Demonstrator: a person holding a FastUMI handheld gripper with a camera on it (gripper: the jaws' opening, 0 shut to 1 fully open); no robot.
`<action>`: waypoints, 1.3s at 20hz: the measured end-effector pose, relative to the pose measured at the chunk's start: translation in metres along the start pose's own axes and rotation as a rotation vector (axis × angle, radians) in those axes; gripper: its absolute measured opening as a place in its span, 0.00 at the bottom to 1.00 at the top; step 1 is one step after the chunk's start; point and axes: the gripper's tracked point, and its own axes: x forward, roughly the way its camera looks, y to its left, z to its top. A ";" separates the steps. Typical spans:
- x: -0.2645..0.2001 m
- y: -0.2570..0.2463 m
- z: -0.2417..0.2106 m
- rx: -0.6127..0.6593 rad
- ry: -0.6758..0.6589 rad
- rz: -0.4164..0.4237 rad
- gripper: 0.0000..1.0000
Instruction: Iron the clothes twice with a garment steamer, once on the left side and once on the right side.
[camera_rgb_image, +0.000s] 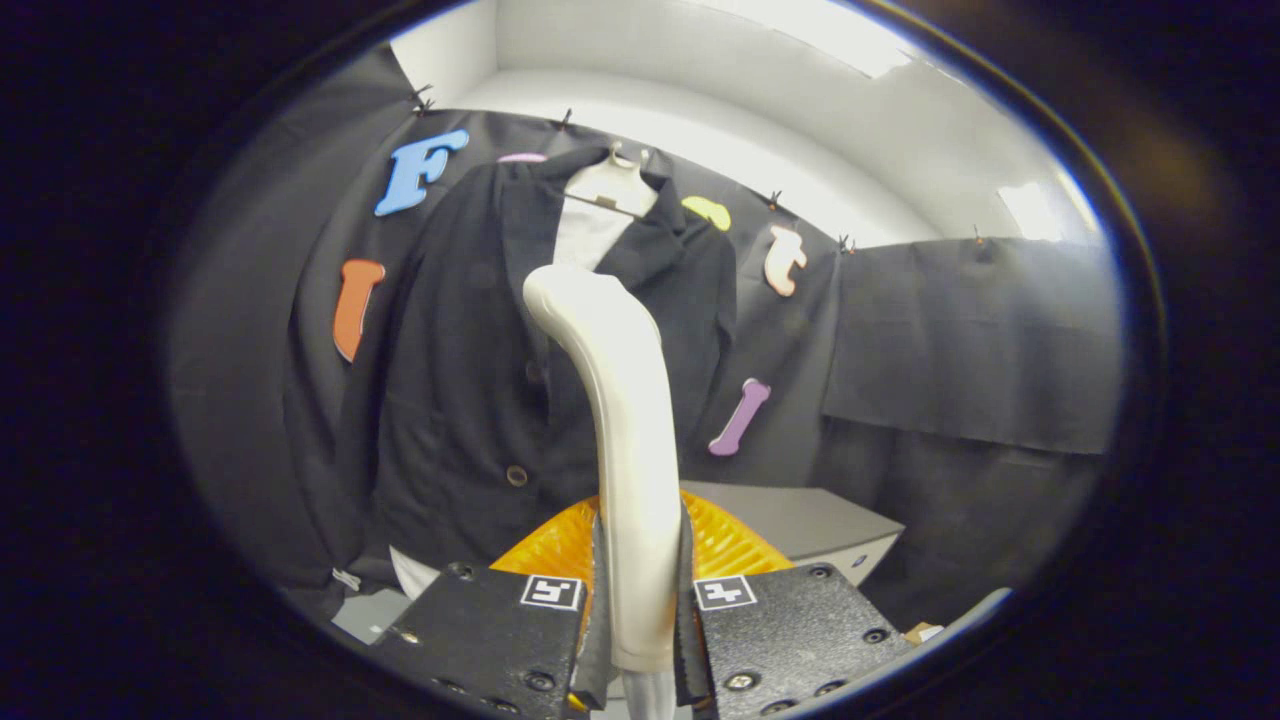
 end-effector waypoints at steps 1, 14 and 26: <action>-0.001 0.004 0.019 0.002 -0.034 -0.006 0.28; 0.070 0.066 0.196 -0.052 -0.238 -0.085 0.28; 0.102 0.091 0.156 -0.253 -0.235 -0.131 0.28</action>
